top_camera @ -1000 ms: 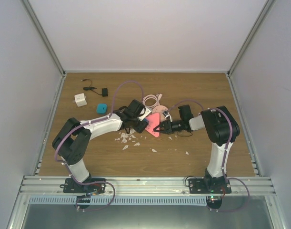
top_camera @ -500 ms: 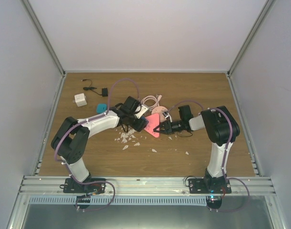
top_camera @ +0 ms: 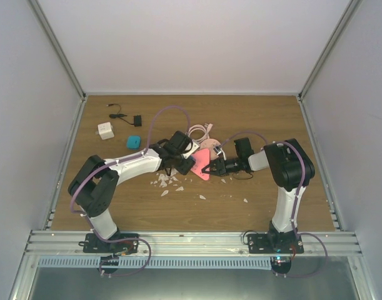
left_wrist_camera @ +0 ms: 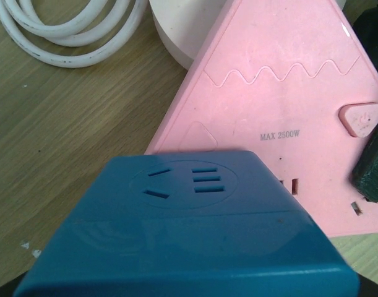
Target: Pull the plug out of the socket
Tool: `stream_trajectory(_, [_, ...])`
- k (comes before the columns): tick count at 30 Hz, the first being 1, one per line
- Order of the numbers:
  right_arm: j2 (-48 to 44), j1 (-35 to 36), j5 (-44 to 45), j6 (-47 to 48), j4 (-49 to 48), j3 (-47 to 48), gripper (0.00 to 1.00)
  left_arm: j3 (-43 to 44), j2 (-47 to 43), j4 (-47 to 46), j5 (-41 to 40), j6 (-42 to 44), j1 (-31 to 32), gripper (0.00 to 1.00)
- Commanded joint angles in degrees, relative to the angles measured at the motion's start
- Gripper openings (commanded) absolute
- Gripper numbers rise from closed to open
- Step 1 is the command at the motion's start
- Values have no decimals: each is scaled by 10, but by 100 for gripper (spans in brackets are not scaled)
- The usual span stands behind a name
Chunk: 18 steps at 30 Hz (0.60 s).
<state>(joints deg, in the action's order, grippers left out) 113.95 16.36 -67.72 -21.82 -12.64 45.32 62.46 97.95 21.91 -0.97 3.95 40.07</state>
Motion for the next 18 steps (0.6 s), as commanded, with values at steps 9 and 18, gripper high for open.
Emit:
stream_trajectory(9, [25, -24, 118, 19, 31, -8, 1, 3, -61, -26, 35, 21, 4, 31])
stream_trajectory(18, [26, -25, 119, 21, 32, -7, 1, 2, -74, -25, 69, 23, 3, 29])
